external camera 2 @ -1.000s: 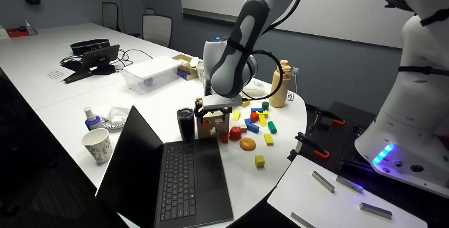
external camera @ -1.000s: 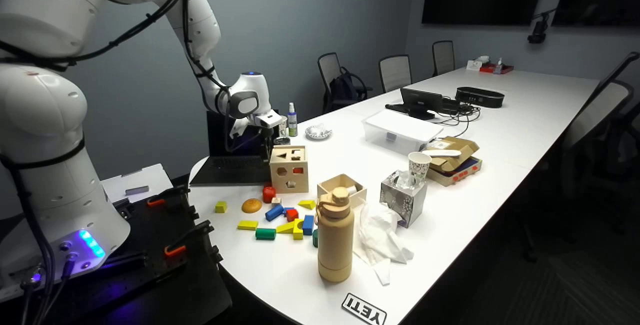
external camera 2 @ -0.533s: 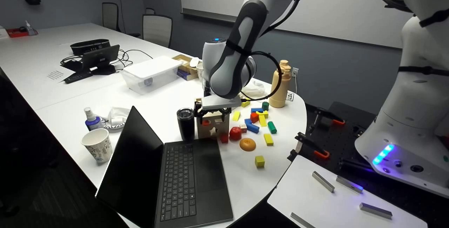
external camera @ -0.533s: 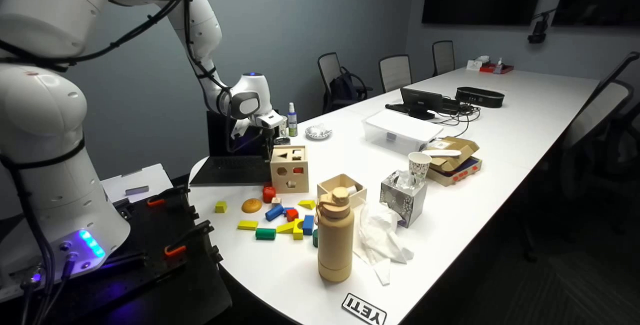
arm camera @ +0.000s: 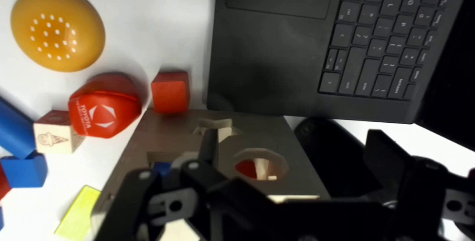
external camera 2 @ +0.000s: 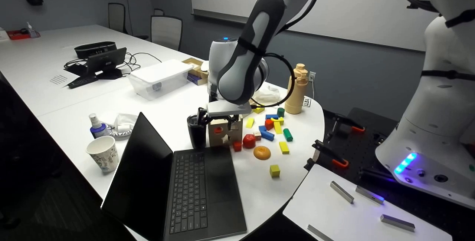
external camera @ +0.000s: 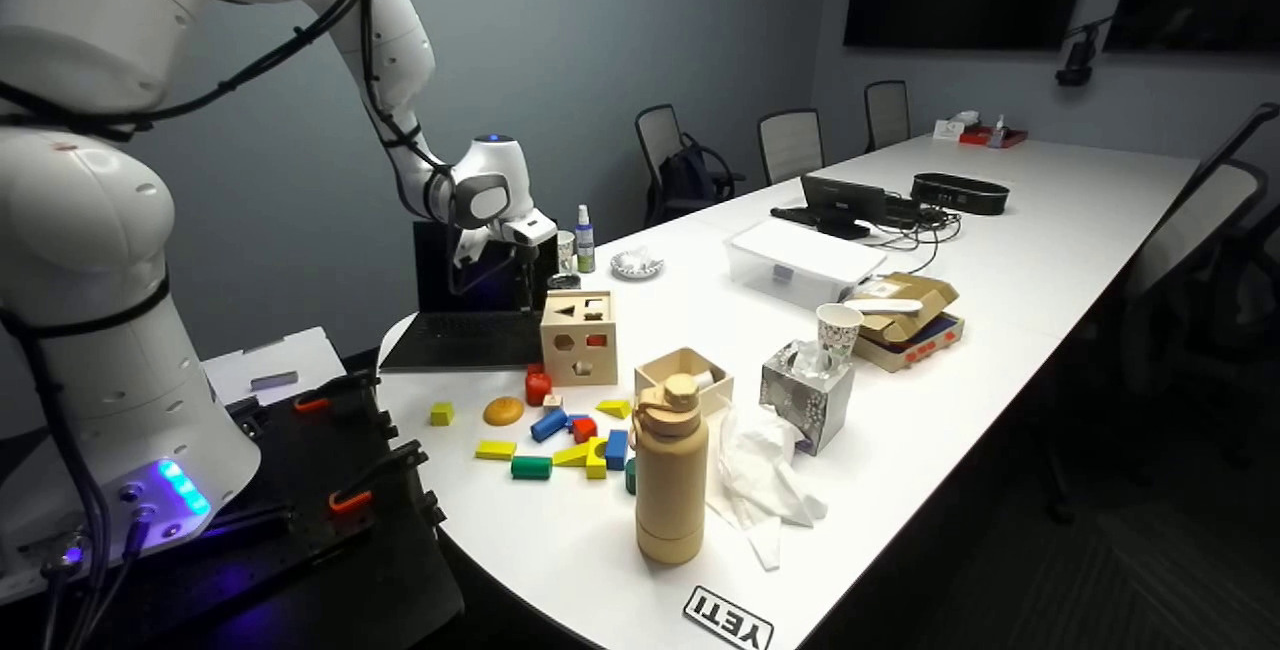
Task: Place the blue cross and the red rectangular block into the wooden box through their respective shape cutting on the lid
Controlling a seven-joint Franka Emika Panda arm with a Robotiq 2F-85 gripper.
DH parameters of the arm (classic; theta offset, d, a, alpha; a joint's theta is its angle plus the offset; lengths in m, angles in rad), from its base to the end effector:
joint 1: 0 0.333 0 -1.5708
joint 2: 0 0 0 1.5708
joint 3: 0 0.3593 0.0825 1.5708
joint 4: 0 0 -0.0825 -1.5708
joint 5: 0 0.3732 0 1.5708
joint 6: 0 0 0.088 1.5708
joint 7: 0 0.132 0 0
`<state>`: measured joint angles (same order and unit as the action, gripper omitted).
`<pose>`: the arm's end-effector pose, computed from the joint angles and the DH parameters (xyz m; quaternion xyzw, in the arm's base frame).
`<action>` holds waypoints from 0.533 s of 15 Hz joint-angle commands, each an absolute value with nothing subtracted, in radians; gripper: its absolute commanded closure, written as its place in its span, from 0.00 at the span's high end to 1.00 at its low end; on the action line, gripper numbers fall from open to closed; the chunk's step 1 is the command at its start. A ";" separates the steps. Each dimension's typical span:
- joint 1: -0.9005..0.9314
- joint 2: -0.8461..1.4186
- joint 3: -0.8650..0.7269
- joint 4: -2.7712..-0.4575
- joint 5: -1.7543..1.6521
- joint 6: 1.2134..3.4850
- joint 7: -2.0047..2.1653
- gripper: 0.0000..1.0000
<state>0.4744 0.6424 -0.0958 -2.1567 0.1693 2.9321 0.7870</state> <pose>0.5512 0.2081 0.1302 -0.9603 0.2702 -0.0608 0.0344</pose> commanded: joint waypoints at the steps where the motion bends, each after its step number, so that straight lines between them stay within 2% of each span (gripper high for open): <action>1: 0.585 0.525 -0.164 -2.240 0.124 2.929 0.855 1.00; 8: 0.689 0.419 -0.278 -2.281 -0.012 2.887 0.953 1.00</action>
